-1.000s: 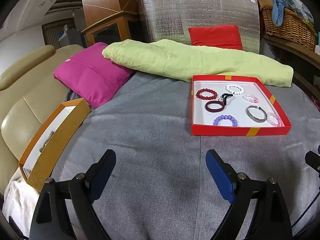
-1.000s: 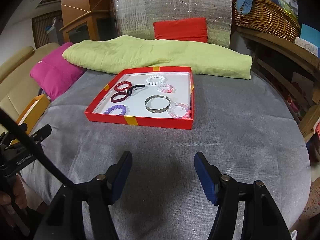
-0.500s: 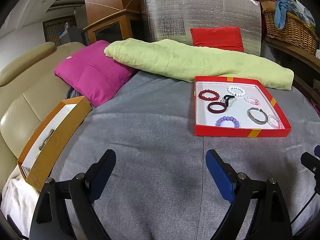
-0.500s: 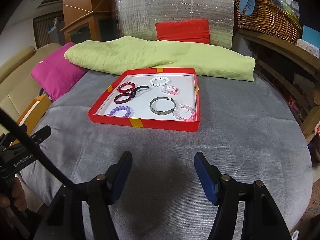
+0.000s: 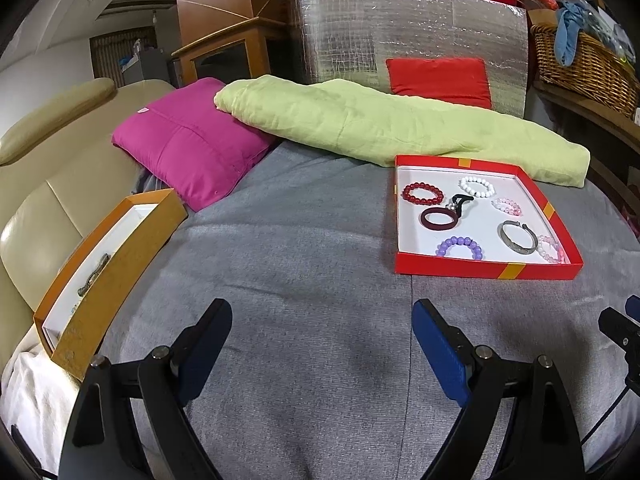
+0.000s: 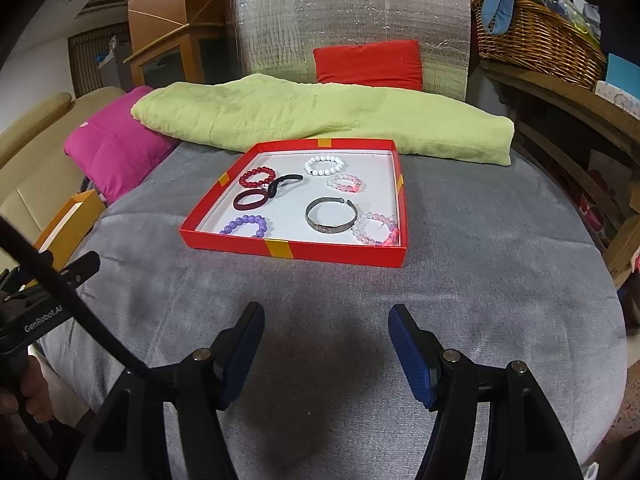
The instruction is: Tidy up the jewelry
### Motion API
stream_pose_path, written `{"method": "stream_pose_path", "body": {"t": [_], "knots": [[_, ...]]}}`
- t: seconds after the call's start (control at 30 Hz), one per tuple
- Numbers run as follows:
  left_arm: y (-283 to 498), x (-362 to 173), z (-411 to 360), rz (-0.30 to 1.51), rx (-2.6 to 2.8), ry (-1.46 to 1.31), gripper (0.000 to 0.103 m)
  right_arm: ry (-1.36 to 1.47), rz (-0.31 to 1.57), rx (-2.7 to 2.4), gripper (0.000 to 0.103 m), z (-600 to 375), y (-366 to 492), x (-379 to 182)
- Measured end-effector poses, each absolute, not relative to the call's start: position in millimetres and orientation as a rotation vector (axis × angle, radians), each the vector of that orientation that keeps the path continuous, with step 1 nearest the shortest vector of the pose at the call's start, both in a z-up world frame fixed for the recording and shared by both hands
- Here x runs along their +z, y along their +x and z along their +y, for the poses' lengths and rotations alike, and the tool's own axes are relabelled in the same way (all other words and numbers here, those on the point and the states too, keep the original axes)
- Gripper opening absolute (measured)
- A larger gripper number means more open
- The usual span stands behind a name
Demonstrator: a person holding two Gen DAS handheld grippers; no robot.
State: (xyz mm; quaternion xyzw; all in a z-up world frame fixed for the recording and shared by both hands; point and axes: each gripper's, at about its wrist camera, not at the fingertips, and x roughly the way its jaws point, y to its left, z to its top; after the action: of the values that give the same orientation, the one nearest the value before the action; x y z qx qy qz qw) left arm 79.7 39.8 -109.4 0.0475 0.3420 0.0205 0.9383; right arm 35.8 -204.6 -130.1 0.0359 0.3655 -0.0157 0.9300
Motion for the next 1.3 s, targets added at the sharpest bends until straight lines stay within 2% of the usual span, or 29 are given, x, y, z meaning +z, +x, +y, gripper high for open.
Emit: {"method": "stream_pose_path", "body": {"t": [1.3], "knots": [[81, -106, 52, 0.697, 0.054, 0.065, 0.091, 0.075, 0.751, -0.022, 0.069, -195, 44, -131]]}}
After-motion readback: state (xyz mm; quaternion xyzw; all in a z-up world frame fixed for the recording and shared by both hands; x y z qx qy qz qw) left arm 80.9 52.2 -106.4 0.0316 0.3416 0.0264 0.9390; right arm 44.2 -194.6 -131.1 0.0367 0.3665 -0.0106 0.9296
